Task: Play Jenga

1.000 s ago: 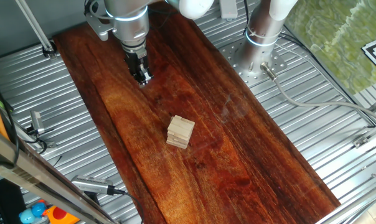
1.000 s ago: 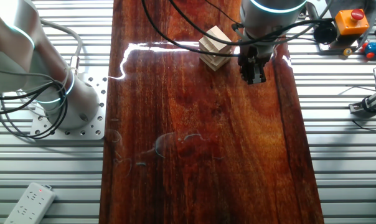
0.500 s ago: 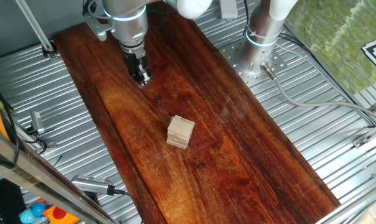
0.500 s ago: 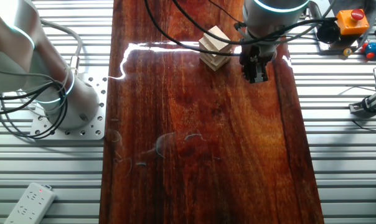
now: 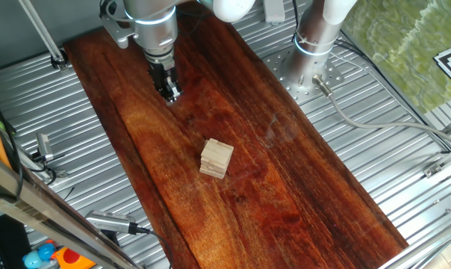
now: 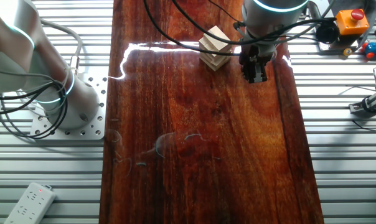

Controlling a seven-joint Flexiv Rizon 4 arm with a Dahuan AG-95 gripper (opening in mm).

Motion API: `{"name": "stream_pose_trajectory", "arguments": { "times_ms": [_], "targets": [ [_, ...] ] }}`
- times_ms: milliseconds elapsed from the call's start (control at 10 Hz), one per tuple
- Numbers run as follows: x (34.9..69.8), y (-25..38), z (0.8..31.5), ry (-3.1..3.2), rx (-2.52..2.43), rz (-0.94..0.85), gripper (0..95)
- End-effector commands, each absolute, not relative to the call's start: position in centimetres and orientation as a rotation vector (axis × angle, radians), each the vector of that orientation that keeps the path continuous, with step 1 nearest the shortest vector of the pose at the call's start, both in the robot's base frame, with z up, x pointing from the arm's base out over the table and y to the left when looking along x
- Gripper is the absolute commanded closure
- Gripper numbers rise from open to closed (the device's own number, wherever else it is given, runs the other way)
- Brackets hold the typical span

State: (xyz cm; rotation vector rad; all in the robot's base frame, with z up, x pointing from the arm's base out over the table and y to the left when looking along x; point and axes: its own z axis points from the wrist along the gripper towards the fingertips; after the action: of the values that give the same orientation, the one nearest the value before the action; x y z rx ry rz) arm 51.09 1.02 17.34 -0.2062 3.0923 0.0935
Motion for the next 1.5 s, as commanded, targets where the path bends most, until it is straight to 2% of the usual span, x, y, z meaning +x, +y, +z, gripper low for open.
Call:
{"name": "stream_pose_trajectory", "arguments": {
  "times_ms": [100,1500],
  "targets": [
    [51.2,1.2,17.3,3.096,-0.219,0.092,95.0],
    [52.0,5.4,15.4,3.113,-0.252,0.067,95.0]
  ]
}}
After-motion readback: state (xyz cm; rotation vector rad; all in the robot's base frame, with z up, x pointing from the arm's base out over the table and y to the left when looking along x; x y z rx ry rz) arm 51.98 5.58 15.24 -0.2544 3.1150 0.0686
